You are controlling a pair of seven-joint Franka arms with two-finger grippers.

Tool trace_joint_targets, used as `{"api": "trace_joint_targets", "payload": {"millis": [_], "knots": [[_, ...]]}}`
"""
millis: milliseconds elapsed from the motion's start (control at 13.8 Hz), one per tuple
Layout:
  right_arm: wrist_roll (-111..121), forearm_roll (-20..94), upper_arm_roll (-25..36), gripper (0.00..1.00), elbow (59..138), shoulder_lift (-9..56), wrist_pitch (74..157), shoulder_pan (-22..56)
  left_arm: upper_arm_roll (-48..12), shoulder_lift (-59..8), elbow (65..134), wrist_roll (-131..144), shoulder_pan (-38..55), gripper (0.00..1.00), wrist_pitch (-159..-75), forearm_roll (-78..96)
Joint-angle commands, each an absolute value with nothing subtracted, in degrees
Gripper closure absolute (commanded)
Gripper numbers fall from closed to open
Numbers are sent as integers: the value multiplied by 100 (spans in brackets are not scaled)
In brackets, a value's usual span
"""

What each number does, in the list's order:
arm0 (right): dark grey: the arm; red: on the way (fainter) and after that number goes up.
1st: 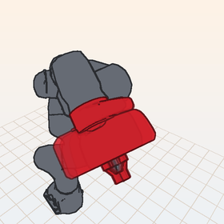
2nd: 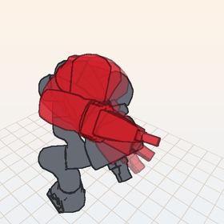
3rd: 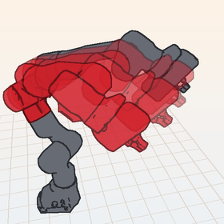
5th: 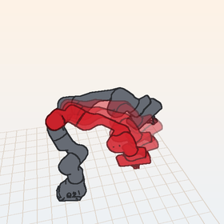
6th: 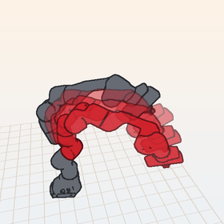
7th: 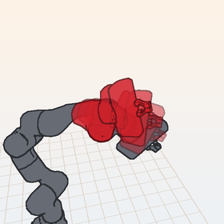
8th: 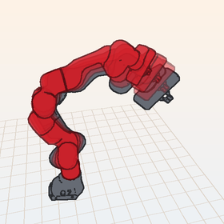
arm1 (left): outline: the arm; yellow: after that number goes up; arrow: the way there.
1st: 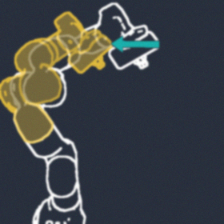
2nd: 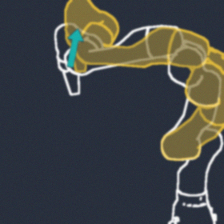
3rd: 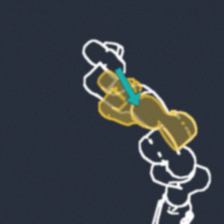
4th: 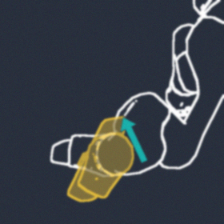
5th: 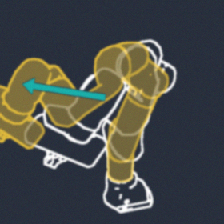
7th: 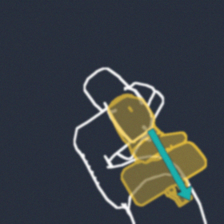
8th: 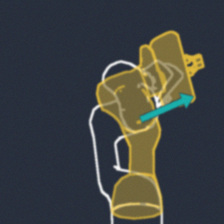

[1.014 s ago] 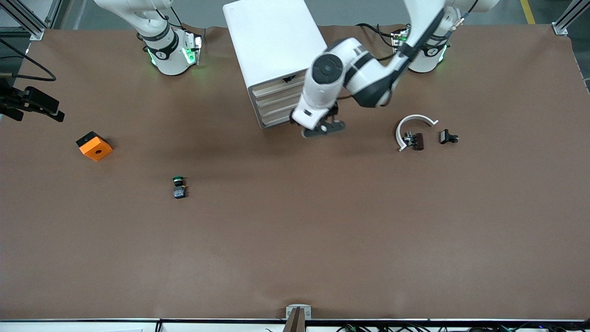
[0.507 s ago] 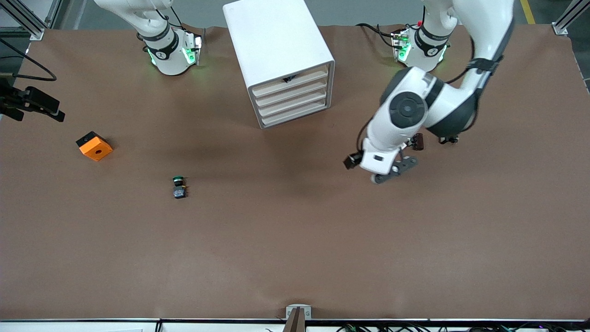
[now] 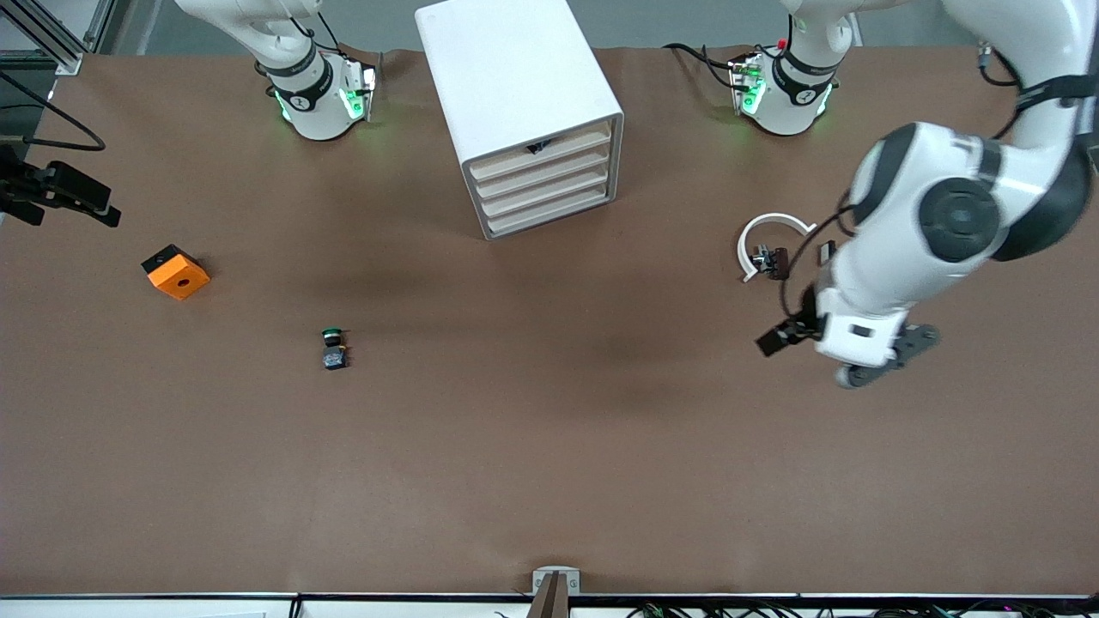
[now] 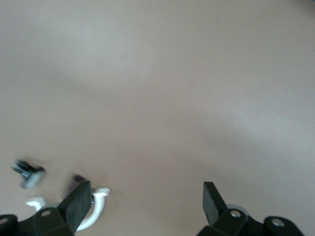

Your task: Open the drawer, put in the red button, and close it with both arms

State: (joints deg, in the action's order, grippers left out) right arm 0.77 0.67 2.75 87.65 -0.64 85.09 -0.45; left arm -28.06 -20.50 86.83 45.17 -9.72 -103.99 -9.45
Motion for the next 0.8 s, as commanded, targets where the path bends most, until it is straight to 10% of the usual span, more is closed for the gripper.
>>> {"api": "trace_joint_targets", "payload": {"millis": [0,725], "knots": [[141,9,272,0,8657,-18,8481,-26,-2874,-1987,8237,3668,-1378,0,-9863,-1028],[158,-26,281,0,8657,-9,8481,-44,-2717,-810,8218,1321,-1987,0,-9089,-739]]}}
